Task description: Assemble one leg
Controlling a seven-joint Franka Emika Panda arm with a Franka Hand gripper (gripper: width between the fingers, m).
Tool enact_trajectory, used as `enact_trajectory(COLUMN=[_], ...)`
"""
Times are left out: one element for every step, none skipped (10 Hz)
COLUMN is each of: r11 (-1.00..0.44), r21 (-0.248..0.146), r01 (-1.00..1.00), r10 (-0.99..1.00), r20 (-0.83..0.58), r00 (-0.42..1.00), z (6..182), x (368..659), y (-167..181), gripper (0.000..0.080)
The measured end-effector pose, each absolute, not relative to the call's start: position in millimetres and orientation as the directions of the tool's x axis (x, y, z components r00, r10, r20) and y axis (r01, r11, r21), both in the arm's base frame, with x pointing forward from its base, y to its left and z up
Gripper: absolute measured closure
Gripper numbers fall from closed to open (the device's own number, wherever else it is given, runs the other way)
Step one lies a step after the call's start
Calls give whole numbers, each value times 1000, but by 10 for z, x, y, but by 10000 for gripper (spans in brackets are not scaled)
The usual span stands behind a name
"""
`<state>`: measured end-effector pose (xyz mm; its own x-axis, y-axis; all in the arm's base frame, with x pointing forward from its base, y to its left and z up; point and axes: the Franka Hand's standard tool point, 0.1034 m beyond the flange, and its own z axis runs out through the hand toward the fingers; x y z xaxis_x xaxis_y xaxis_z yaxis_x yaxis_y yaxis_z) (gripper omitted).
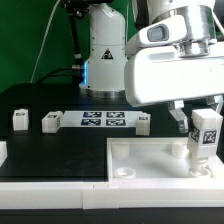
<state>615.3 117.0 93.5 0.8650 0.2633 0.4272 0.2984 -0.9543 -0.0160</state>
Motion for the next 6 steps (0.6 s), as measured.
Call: enact_trajectory(r11=[-954, -954, -954, -954, -954, -955], r21=[-17, -18, -14, -14, -14, -13], r01=[299, 299, 298, 299, 299, 298], r10=[264, 265, 262, 263, 264, 262], r20=[425, 421, 434, 437, 436, 441], r00=[866, 868, 862, 860, 861, 858], z=[909, 871, 853, 822, 794, 773], x=[6142, 6124, 6130, 6119, 6110, 6112], y=[1177, 1178, 1181, 1191, 1197, 1195], gripper=[509, 509, 508, 508, 508, 508])
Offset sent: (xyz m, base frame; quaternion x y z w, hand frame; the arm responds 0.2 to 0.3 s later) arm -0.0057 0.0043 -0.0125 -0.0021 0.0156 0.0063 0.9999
